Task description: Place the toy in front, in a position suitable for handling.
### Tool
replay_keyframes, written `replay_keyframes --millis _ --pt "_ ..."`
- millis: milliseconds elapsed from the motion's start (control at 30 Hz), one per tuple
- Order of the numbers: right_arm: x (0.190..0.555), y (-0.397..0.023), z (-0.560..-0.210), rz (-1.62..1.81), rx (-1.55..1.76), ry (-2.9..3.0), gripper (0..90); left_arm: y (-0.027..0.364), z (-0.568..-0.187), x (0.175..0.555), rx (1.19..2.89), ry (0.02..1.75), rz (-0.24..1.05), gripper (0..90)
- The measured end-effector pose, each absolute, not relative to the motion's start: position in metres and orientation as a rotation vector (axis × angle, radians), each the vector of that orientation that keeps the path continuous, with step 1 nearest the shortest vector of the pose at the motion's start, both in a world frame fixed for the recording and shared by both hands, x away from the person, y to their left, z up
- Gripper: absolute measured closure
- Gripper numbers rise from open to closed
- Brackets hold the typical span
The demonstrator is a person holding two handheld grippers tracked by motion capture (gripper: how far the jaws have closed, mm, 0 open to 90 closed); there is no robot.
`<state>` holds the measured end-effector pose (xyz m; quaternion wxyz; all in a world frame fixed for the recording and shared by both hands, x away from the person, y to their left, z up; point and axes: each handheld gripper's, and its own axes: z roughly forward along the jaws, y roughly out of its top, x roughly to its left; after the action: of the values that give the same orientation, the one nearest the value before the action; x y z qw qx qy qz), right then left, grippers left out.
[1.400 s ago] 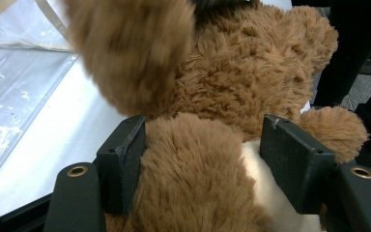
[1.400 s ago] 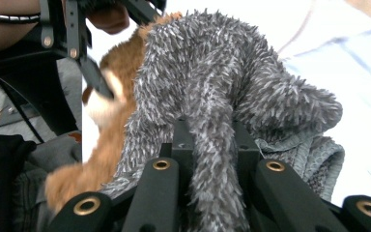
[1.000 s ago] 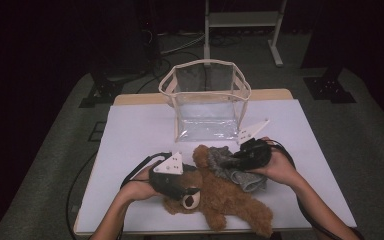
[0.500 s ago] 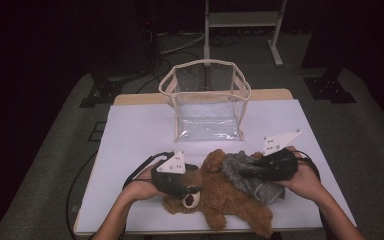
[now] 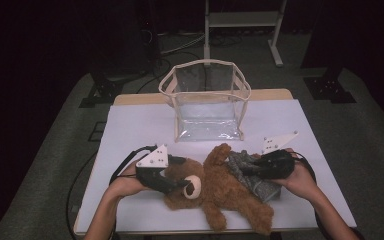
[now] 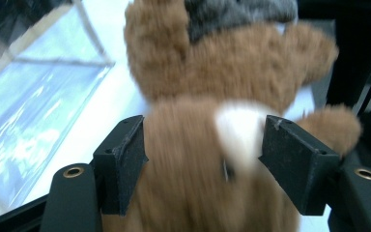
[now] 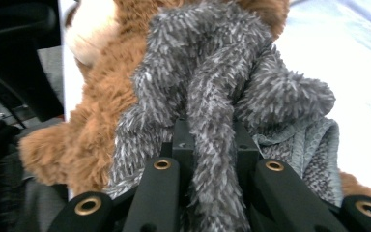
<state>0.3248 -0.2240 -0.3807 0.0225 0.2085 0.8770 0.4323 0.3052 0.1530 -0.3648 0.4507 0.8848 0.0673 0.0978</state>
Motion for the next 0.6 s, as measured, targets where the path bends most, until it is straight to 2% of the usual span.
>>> replay_keyframes --millis 233,433,600 --pt "0.325 -0.237 -0.373 1.356 0.697 2.687 77.2 0.151 -0.387 0.315 2.179 0.229 0.175 34.1" --pt "0.309 -0.244 -0.329 1.383 0.631 2.61 77.2 0.141 -0.388 0.313 2.178 0.216 0.182 36.4" --pt "0.305 -0.216 -0.297 1.359 0.498 2.617 77.2 0.136 -0.386 0.311 2.198 0.197 0.203 36.9"
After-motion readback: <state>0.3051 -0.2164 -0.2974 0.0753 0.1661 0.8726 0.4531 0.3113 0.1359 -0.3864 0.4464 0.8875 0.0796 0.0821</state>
